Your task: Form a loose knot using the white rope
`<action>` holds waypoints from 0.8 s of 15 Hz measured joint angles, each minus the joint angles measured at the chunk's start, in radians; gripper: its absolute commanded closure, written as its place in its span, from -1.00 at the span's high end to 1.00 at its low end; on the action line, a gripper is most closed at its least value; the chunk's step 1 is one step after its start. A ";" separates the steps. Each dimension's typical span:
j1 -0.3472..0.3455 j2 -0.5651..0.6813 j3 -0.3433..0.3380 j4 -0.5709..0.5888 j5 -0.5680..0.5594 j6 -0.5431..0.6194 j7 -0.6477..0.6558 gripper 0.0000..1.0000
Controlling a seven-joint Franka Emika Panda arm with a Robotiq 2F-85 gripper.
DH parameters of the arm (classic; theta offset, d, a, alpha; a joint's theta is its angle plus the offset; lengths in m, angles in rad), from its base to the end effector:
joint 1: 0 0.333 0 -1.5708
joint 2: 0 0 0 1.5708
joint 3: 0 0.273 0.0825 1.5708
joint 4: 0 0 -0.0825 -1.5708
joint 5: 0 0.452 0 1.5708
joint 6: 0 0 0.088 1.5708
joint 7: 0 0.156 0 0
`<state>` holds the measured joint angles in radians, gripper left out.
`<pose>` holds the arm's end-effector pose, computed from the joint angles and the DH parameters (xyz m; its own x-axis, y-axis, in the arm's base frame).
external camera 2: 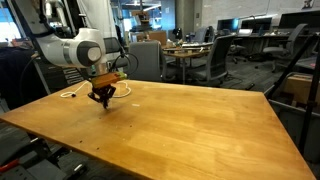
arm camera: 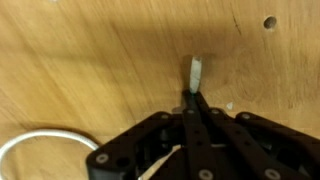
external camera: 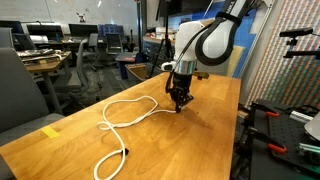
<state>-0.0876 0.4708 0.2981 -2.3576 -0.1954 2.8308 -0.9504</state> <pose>0.4915 0.1431 -0.0086 0.2537 0.9641 0.0781 0.9672 -0.2538 -0.0079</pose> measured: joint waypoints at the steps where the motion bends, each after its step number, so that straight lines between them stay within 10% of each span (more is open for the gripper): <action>1: -0.015 0.000 0.001 0.007 0.008 -0.023 -0.017 -0.98; 6: -0.115 -0.074 -0.031 0.032 0.040 -0.171 -0.167 -0.98; 12: -0.111 -0.329 -0.292 0.004 -0.114 -0.198 -0.159 -0.98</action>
<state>-0.1982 0.1421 0.0064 -2.3534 -0.3093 2.6328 -1.1090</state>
